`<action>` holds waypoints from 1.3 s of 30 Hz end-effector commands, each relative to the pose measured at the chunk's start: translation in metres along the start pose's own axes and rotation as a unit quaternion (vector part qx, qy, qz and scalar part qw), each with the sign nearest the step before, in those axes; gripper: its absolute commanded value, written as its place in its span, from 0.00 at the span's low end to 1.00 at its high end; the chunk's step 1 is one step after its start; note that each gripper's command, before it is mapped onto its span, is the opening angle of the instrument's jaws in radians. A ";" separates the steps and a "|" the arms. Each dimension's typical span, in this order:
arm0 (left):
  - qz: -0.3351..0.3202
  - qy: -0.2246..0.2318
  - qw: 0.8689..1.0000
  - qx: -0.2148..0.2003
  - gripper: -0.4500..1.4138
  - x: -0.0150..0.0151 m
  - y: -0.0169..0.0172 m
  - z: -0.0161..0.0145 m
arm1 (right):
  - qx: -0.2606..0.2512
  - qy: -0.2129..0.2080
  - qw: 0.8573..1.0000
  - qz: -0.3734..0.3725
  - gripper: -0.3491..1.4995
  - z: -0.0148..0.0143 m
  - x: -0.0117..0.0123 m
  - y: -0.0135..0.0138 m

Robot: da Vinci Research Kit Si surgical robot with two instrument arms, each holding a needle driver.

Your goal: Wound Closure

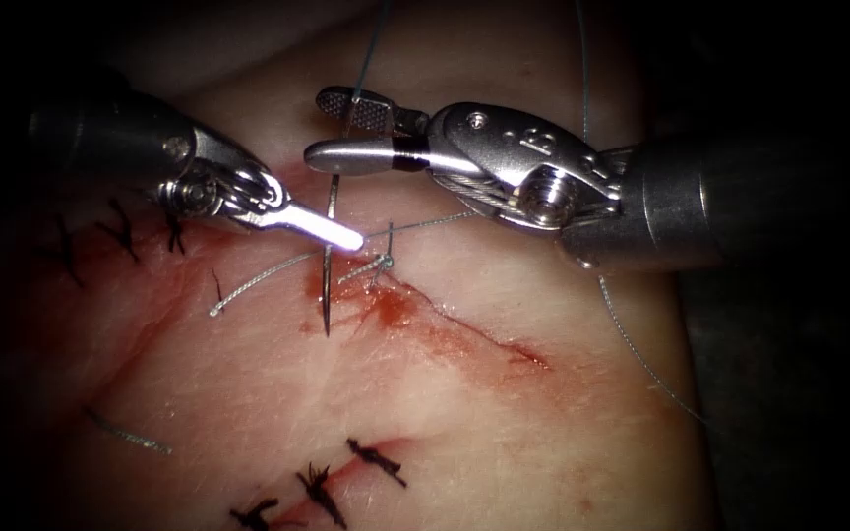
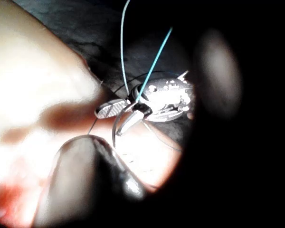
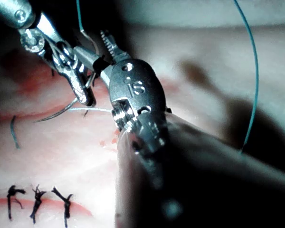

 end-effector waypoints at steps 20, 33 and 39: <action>0.087 0.111 0.989 -0.038 0.95 0.0033 0.0002 0.0002 | 0.015 0.026 1.000 0.000 0.00 -0.0014 -0.0005 0.0016; 0.144 0.078 0.986 -0.032 0.59 0.0030 -0.0005 -0.0021 | -0.144 -0.071 0.954 -0.253 0.00 -0.0107 -0.0050 0.0030; 0.108 0.015 0.988 0.113 0.00 0.0010 -0.0002 0.0010 | -0.213 -0.089 0.907 -0.353 0.00 -0.0129 -0.0052 0.0022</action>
